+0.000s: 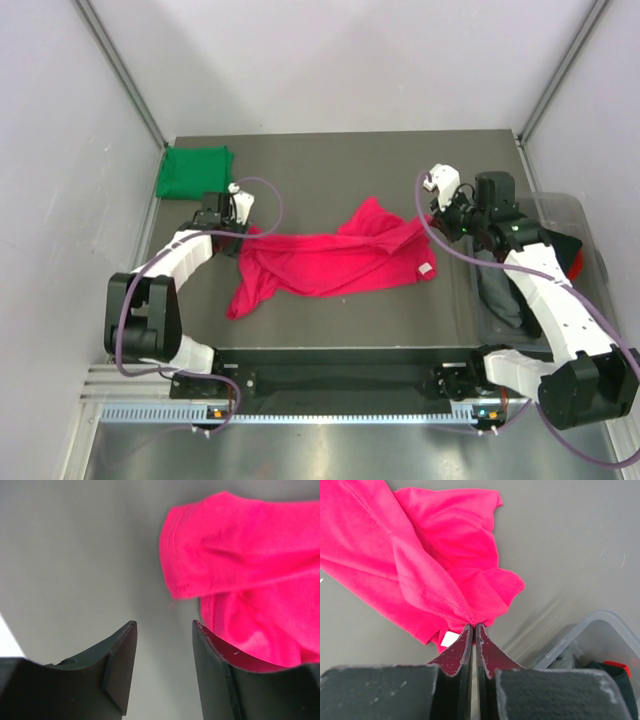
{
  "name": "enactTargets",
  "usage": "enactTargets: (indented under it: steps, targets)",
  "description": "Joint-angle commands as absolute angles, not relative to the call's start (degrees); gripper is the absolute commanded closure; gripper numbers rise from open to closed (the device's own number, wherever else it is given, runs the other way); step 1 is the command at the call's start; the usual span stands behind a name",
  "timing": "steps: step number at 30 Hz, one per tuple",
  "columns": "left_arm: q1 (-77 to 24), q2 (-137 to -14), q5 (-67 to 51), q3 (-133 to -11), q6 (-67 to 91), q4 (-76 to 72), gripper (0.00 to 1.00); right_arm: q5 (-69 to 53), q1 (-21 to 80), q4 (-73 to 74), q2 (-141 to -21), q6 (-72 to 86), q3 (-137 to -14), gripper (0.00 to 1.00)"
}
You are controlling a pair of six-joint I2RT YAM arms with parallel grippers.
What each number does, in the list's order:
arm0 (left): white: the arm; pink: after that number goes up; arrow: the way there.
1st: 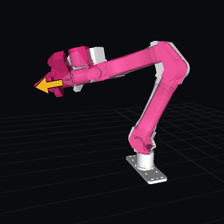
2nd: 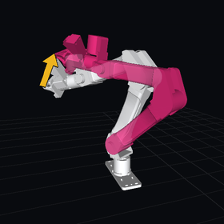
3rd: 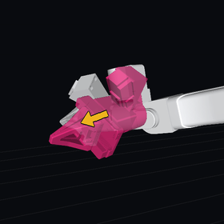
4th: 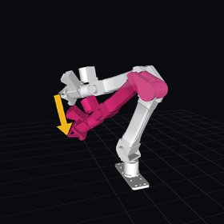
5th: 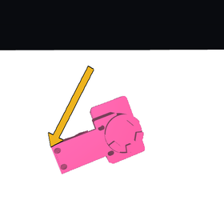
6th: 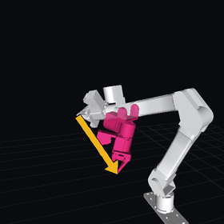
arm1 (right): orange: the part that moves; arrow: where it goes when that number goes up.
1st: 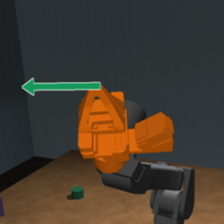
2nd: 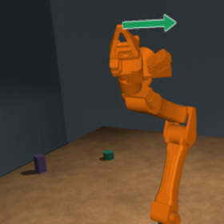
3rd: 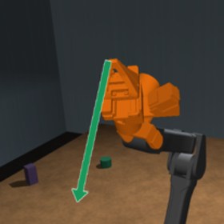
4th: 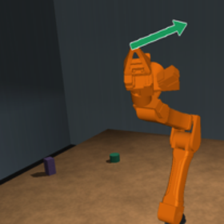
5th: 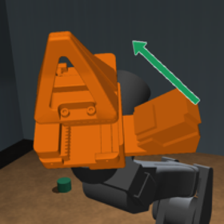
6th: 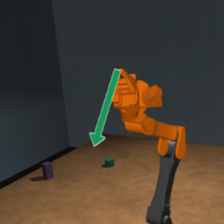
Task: Fold and stack the t-shirts
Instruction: Flatten the tshirt out
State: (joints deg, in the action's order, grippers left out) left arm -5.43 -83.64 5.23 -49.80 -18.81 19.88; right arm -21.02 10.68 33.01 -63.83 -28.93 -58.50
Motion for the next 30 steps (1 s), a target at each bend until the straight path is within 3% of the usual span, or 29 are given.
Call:
enactTargets:
  steps: [1,19,22,27,30]
  targets:
    - [-4.66,-86.91,3.60,-53.87,-18.19,19.51,0.48,-21.45,9.84,31.46,-64.25,-27.77,-60.56,1.00]
    - [-3.43,-97.91,0.26,-58.53,-18.37,20.21,0.53,-21.18,9.84,29.53,-64.86,-27.07,-57.22,1.00]
    - [-3.43,-98.96,-2.90,-59.24,-19.16,20.48,0.61,-21.01,9.93,29.44,-64.95,-27.16,-57.04,1.00]
    - [-3.43,-99.67,-4.92,-60.12,-20.04,22.58,0.96,-20.22,9.76,28.57,-65.21,-26.98,-56.78,1.00]
    - [-3.43,-97.57,-6.06,-59.85,-20.48,23.20,1.00,-19.08,9.76,27.60,-65.74,-26.19,-56.95,1.00]
